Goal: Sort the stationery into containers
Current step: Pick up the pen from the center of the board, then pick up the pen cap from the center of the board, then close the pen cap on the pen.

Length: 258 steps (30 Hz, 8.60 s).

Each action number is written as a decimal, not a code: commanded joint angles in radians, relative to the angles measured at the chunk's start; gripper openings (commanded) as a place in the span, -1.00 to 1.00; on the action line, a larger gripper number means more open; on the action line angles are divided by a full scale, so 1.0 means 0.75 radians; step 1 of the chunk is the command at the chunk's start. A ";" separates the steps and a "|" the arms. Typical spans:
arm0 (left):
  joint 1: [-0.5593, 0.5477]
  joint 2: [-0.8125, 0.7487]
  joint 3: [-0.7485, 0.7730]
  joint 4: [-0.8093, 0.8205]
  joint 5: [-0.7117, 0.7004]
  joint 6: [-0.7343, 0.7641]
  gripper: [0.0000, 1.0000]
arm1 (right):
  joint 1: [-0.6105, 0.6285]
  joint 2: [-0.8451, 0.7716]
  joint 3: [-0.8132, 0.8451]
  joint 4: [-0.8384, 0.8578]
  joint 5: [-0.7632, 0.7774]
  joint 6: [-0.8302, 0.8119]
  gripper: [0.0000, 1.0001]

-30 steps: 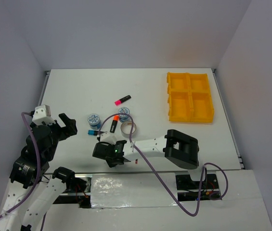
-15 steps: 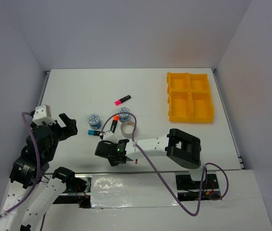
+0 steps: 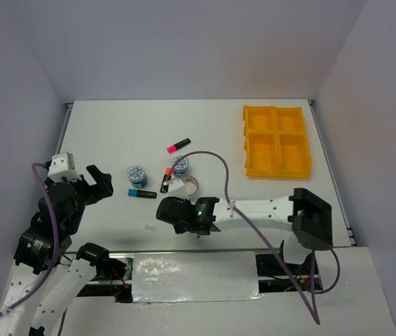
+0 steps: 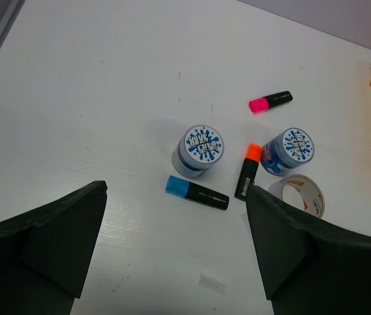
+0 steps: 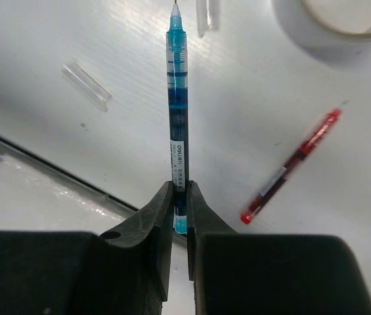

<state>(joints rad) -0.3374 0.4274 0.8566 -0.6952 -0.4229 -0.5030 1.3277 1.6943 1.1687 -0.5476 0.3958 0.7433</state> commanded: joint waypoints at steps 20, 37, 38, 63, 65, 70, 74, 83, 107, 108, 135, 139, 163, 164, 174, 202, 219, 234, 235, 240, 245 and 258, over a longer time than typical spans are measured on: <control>-0.605 0.824 -0.022 0.226 -0.190 -0.912 0.99 | -0.197 -1.052 -0.315 -0.511 0.354 0.126 -1.00; -0.765 1.498 0.230 -0.057 -0.201 -1.375 0.85 | -0.195 -1.112 -0.407 -0.452 0.290 0.118 -1.00; -0.761 1.492 0.220 -0.055 -0.205 -1.385 0.85 | -0.195 -1.122 -0.419 -0.444 0.290 0.115 -1.00; -0.587 1.657 0.185 0.090 -0.091 -1.270 0.61 | -0.193 -1.036 -0.446 -0.344 0.225 0.042 -1.00; -0.583 1.678 0.185 0.107 -0.066 -1.268 0.56 | -0.197 -1.040 -0.456 -0.327 0.215 0.023 -1.00; -0.583 1.717 0.179 0.111 -0.044 -1.282 0.45 | -0.193 -1.052 -0.464 -0.327 0.211 0.017 -1.00; -0.581 1.711 0.155 0.135 -0.033 -1.279 0.22 | -0.193 -1.067 -0.466 -0.319 0.217 0.009 -1.00; -0.579 1.590 0.050 0.182 -0.027 -1.299 -0.44 | -0.191 -1.071 -0.466 -0.315 0.211 -0.013 -1.00; -0.661 0.811 0.112 0.205 -0.177 -0.825 -1.00 | -0.179 -1.244 -0.684 0.145 -0.057 -0.159 -1.00; -0.663 0.766 0.106 0.280 -0.162 -0.756 -1.00 | -0.177 -1.283 -0.709 0.194 -0.130 -0.165 -1.00; -0.675 0.236 -0.191 1.054 0.298 -0.469 -1.00 | 0.056 -1.163 -0.771 0.972 -0.100 -0.218 -1.00; -0.677 0.246 -0.205 1.074 0.300 -0.475 -1.00 | 0.054 -1.151 -0.746 0.961 -0.082 -0.234 -1.00; -0.693 0.305 -0.246 1.176 0.341 -0.479 -1.00 | 0.054 -1.112 -0.671 0.931 -0.035 -0.263 -1.00; -0.691 0.307 -0.250 1.177 0.341 -0.483 -1.00 | 0.054 -1.110 -0.673 0.931 -0.035 -0.263 -1.00; -0.695 0.310 -0.275 1.219 0.357 -0.503 -1.00 | 0.056 -1.112 -0.668 0.904 -0.004 -0.255 -1.00; -0.695 0.260 -0.246 1.158 0.296 -0.495 -1.00 | 0.054 -1.063 -0.630 0.869 -0.029 -0.265 -1.00; -0.695 0.260 -0.246 1.177 0.310 -0.499 -1.00 | 0.040 -1.042 -0.613 0.832 0.002 -0.263 -1.00; -0.695 0.269 -0.285 1.209 0.322 -0.510 -1.00 | 0.028 -1.054 -0.597 0.847 0.016 -0.269 -1.00; -0.695 0.271 -0.289 1.211 0.320 -0.512 -1.00 | 0.030 -1.056 -0.595 0.851 0.018 -0.271 -1.00; -0.695 0.297 -0.301 1.248 0.363 -0.522 -1.00 | 0.030 -1.050 -0.591 0.857 0.039 -0.267 -1.00; -0.698 0.297 -0.314 1.277 0.376 -0.540 -1.00 | 0.028 -1.050 -0.583 0.871 0.076 -0.251 -1.00; -0.708 0.314 -0.328 1.301 0.394 -0.538 -1.00 | 0.028 -1.065 -0.562 0.969 0.176 -0.296 -1.00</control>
<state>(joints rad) -0.8555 0.6590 0.6201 0.2256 -0.1589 -0.8974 1.3525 0.9100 0.6884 0.0856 0.4538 0.5472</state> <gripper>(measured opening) 0.271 0.151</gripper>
